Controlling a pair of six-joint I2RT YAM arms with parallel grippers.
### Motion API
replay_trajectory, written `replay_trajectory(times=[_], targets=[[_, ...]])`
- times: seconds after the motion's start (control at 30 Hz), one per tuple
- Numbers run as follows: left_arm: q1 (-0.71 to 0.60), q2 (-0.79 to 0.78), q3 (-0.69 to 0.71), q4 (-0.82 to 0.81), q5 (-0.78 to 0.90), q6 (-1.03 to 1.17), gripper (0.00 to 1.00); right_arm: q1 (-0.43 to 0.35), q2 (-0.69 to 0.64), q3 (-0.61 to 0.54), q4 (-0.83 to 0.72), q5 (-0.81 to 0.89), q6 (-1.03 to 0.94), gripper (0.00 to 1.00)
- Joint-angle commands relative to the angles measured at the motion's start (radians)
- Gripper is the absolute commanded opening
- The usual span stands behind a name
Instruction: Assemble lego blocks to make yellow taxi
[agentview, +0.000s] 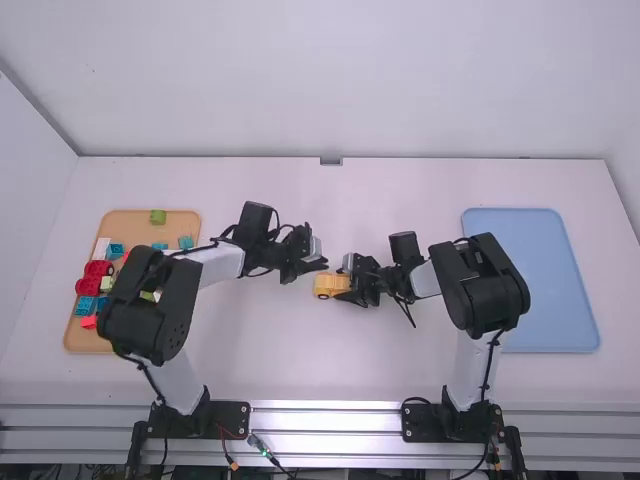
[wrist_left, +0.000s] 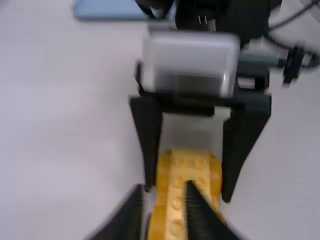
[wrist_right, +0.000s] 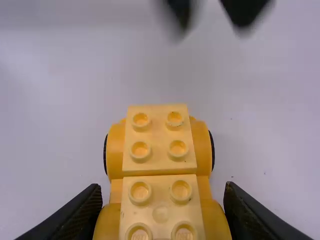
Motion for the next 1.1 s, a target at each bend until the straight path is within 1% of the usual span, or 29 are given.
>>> replay_trajectory(times=[0.0, 0.13, 0.4, 0.47, 0.6, 0.8, 0.9, 1.0, 1.07], targets=[[-0.005, -0.033, 0.0, -0.011, 0.027, -0.048, 0.02, 0.005, 0.013, -0.01, -0.007, 0.039, -0.003, 0.52], [-0.041, -0.012, -0.002, -0.062, -0.068, -0.046, 0.02, 0.011, 0.013, -0.008, -0.007, 0.039, -0.004, 0.52], [-0.059, 0.117, -0.002, -0.054, -0.071, 0.003, 0.02, 0.01, 0.013, -0.004, -0.008, 0.043, 0.0, 0.52], [-0.057, 0.139, -0.002, -0.05, -0.085, 0.003, 0.02, 0.01, 0.013, -0.004, -0.008, 0.042, 0.0, 0.52], [-0.06, 0.205, -0.002, -0.058, -0.188, -0.005, 0.02, 0.01, 0.013, -0.004, -0.008, 0.042, 0.0, 0.52], [-0.065, 0.293, -0.003, -0.039, -0.199, -0.001, 0.02, 0.01, 0.013, -0.004, -0.007, 0.042, 0.0, 0.52], [-0.064, 0.298, 0.0, -0.048, -0.225, -0.001, 0.02, 0.011, 0.013, -0.004, -0.008, 0.043, 0.001, 0.52], [-0.042, 0.26, 0.034, -0.112, -0.198, -0.003, 0.02, 0.011, 0.013, -0.004, -0.007, 0.043, 0.001, 0.52], [-0.024, 0.176, 0.076, -0.229, -0.144, 0.028, 0.02, 0.011, 0.013, -0.004, -0.007, 0.043, 0.0, 0.53]])
